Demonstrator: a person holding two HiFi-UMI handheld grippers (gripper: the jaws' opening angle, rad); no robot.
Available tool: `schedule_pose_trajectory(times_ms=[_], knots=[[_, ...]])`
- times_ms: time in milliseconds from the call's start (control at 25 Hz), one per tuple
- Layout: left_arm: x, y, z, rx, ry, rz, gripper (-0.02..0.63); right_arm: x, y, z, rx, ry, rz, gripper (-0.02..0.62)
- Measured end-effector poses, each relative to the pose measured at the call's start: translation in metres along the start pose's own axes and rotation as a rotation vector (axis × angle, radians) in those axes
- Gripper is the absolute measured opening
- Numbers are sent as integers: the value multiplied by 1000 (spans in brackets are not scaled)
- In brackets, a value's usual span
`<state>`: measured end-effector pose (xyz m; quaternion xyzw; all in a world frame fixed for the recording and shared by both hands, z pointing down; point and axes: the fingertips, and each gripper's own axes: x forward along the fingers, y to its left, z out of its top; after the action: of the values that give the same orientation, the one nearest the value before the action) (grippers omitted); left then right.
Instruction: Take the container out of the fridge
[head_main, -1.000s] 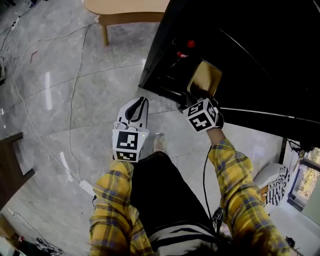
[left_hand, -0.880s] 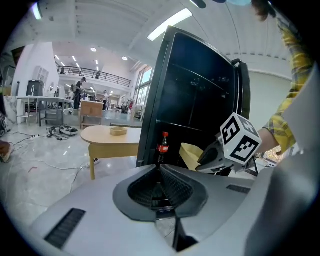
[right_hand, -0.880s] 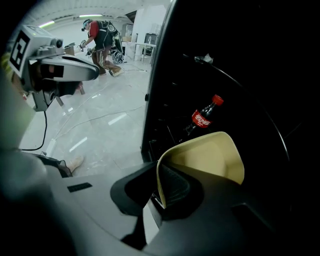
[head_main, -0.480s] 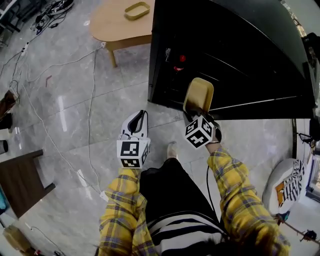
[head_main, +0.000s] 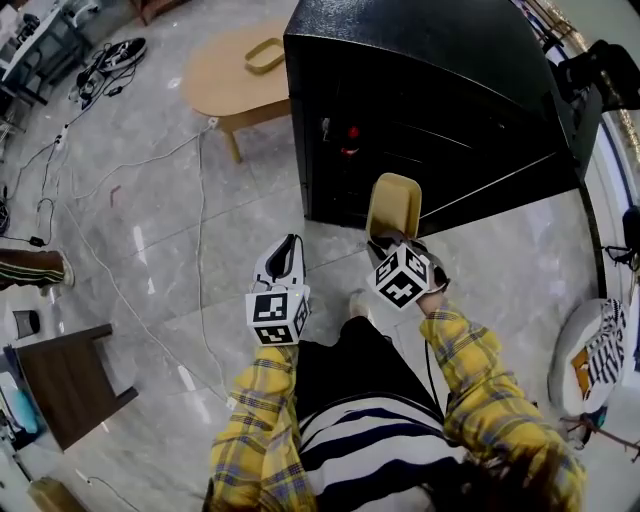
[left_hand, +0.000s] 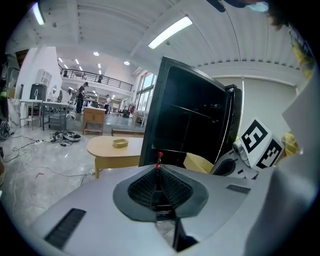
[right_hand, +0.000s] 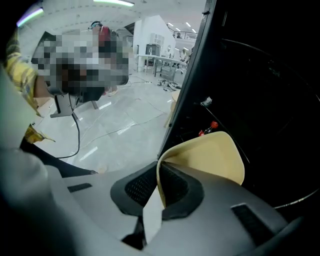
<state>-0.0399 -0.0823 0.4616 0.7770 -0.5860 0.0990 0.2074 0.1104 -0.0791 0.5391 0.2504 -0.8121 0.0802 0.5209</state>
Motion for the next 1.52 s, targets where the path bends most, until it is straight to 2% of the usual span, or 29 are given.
schedule_pose_trajectory(times_ms=[240,720,1080,1520], knots=[[-22,4,21,73,-16,-1,31,-34,14,4,9,-46,-2,37],[-68,5,38,123,-43,9,30,-82,41,19,30,-141,-15,37],[-91,18,53,123,-77,50,31,-98,51,28,45,-181,-28,37],[-94,24,56,129,-75,55,30,-111,56,40,59,-221,-31,37]])
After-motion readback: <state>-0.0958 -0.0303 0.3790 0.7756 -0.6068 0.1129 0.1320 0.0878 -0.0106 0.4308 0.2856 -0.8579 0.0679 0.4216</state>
